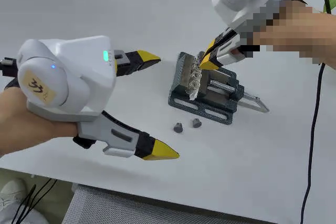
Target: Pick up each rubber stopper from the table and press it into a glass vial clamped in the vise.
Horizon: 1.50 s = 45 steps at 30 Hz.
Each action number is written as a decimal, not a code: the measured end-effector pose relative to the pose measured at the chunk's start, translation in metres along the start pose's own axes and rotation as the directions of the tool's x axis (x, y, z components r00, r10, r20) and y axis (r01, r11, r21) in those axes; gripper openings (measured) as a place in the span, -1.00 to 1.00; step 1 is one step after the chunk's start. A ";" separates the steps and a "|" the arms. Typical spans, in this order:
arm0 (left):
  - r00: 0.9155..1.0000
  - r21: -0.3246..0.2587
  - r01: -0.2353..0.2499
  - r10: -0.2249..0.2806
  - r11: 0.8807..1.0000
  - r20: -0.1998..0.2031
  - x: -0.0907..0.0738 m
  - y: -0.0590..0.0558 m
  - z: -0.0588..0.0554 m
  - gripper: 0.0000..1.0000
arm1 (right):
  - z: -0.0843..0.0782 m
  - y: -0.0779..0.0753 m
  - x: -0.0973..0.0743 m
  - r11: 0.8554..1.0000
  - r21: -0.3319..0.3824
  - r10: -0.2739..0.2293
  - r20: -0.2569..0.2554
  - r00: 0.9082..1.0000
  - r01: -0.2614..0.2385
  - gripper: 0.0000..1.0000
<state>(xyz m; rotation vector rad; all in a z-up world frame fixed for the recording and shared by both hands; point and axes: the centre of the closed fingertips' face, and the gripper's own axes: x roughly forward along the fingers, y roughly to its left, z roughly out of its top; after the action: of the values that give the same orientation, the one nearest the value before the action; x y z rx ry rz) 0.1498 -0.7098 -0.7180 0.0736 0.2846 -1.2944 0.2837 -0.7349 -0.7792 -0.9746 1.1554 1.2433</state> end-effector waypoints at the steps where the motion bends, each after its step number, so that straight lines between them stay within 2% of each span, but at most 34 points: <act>1: 1.000 0.000 0.000 0.000 1.000 0.000 0.000 0.000 0.000 0.94 | 0.000 0.000 0.000 1.000 -0.001 0.000 -0.003 1.000 0.000 -0.89; 10: 1.000 -0.004 0.001 -0.001 1.000 -0.001 0.000 0.000 -0.001 0.92 | 0.000 -0.002 0.003 0.999 -0.032 -0.013 -0.057 0.998 0.011 -0.90; 22: 1.000 -0.011 0.003 -0.003 1.000 0.000 0.000 0.000 -0.002 0.89 | 0.000 -0.004 0.006 0.999 -0.039 -0.021 -0.123 0.992 0.016 -0.90; 32: 1.000 -0.019 0.006 -0.006 1.000 0.006 0.003 0.001 -0.002 0.88 | -0.002 -0.003 0.005 1.000 -0.015 -0.018 -0.111 0.994 0.017 -0.90; 39: 1.000 -0.021 0.011 -0.011 1.000 0.006 0.006 0.000 0.000 0.87 | -0.001 -0.005 0.006 0.999 -0.022 -0.037 -0.115 0.993 0.035 -0.91; 45: 1.000 -0.016 0.025 -0.025 1.000 0.008 0.009 -0.004 0.003 0.85 | -0.001 -0.004 0.005 0.998 -0.036 -0.053 -0.096 0.994 0.050 -0.88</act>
<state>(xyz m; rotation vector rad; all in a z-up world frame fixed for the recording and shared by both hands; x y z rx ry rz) 0.1486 -0.7200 -0.7164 0.0513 0.2898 -1.3172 0.2874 -0.7352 -0.7845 -1.0938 1.1807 1.1885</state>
